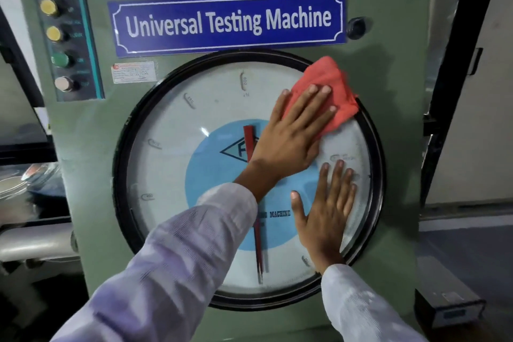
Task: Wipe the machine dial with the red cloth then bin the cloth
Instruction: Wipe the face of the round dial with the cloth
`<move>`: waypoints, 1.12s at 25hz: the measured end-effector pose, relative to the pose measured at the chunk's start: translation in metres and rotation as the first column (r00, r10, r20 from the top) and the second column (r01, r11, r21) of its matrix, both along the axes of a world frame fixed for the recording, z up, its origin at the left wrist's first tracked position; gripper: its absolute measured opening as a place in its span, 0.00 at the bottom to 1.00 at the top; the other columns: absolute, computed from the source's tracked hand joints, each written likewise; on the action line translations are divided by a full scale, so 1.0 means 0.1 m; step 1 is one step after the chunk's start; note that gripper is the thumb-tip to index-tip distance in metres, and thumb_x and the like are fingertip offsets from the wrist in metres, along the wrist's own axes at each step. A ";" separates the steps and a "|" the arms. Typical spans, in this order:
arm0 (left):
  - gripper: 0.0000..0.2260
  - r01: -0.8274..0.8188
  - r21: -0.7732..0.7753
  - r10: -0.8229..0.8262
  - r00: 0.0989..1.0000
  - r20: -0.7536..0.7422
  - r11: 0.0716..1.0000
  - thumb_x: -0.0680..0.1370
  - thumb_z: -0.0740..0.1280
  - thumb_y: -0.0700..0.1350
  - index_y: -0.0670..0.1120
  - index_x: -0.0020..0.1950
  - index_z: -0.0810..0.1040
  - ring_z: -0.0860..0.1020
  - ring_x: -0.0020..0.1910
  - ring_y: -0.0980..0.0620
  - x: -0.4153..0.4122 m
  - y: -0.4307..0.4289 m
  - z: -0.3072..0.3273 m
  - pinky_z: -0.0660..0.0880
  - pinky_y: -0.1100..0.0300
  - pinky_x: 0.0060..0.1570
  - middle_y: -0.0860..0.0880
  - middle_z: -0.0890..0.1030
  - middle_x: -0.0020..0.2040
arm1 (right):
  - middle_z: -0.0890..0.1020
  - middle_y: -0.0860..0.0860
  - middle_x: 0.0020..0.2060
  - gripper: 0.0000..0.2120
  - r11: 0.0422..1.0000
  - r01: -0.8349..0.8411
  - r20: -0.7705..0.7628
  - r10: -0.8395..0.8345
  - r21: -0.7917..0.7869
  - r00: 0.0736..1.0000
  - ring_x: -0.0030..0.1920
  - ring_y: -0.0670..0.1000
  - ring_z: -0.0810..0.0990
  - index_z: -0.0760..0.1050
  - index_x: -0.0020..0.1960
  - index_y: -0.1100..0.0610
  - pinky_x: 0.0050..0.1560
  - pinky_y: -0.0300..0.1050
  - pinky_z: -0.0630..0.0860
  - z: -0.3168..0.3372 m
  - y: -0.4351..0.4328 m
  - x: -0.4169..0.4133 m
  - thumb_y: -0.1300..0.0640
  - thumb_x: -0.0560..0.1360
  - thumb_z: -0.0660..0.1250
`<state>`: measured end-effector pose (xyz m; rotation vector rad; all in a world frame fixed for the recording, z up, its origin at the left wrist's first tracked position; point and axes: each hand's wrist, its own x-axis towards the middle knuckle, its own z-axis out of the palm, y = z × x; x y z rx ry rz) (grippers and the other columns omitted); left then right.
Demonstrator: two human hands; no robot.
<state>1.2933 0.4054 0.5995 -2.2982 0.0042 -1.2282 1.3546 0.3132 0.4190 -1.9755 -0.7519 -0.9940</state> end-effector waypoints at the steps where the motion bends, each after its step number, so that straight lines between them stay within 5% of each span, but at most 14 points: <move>1: 0.28 -0.054 -0.030 0.055 0.997 0.054 0.998 0.82 0.62 0.53 0.50 0.82 0.65 0.56 0.84 0.42 -0.11 0.09 0.04 0.51 0.35 0.81 0.43 0.61 0.84 | 0.50 0.59 0.87 0.41 1.000 -0.007 0.002 0.007 -0.004 1.000 0.88 0.62 0.46 0.50 0.87 0.58 0.86 0.66 0.49 0.01 -0.01 -0.01 0.32 0.85 0.51; 7: 0.30 -0.191 -0.391 0.305 0.917 0.255 0.900 0.80 0.62 0.49 0.51 0.83 0.64 0.52 0.84 0.37 -1.34 0.77 -0.16 0.57 0.37 0.80 0.38 0.56 0.85 | 0.48 0.58 0.88 0.42 0.998 -0.058 -0.078 0.057 -0.013 0.995 0.88 0.60 0.42 0.49 0.88 0.56 0.87 0.62 0.45 0.08 -0.08 -0.08 0.32 0.84 0.52; 13: 0.30 -0.129 -0.495 0.211 0.971 0.113 0.859 0.74 0.66 0.36 0.44 0.78 0.72 0.58 0.82 0.33 -1.65 0.61 0.05 0.69 0.36 0.70 0.36 0.58 0.83 | 0.48 0.59 0.87 0.45 0.991 -0.131 -0.171 0.129 -0.001 0.977 0.87 0.62 0.45 0.52 0.87 0.58 0.85 0.68 0.49 0.25 -0.17 -0.28 0.31 0.80 0.55; 17: 0.36 -0.175 -0.492 0.267 0.956 0.122 0.853 0.72 0.65 0.27 0.40 0.81 0.65 0.64 0.79 0.32 -1.97 0.49 0.17 0.77 0.37 0.61 0.37 0.55 0.85 | 0.51 0.58 0.87 0.46 0.965 -0.260 -0.181 0.263 0.043 0.947 0.88 0.60 0.48 0.56 0.87 0.57 0.85 0.66 0.51 0.61 -0.17 -0.60 0.28 0.79 0.55; 20: 0.39 -0.328 -0.544 0.440 0.894 0.084 0.772 0.73 0.67 0.29 0.42 0.83 0.60 0.67 0.77 0.37 -2.37 0.38 0.20 0.80 0.40 0.51 0.41 0.54 0.85 | 0.56 0.58 0.87 0.42 0.894 -0.449 -0.003 0.449 -0.014 0.894 0.87 0.60 0.51 0.58 0.86 0.56 0.85 0.59 0.49 0.95 0.02 -1.08 0.33 0.81 0.58; 24: 0.35 -0.498 -0.548 0.605 0.796 0.018 0.672 0.72 0.69 0.33 0.37 0.80 0.65 0.75 0.67 0.33 -3.31 0.21 0.11 0.76 0.39 0.65 0.35 0.73 0.74 | 0.57 0.55 0.87 0.40 0.745 -0.648 0.118 0.666 -0.158 0.736 0.87 0.58 0.52 0.58 0.86 0.54 0.85 0.57 0.49 1.18 0.34 -1.98 0.33 0.82 0.58; 28: 0.36 -0.741 -0.546 0.846 0.523 -0.103 0.392 0.73 0.68 0.38 0.42 0.81 0.64 0.74 0.66 0.37 -4.58 -0.12 -0.16 0.74 0.40 0.62 0.42 0.74 0.73 | 0.58 0.58 0.86 0.42 0.578 -0.777 0.077 0.812 -0.250 0.579 0.87 0.61 0.55 0.58 0.86 0.55 0.84 0.62 0.53 1.06 0.53 -2.90 0.31 0.80 0.56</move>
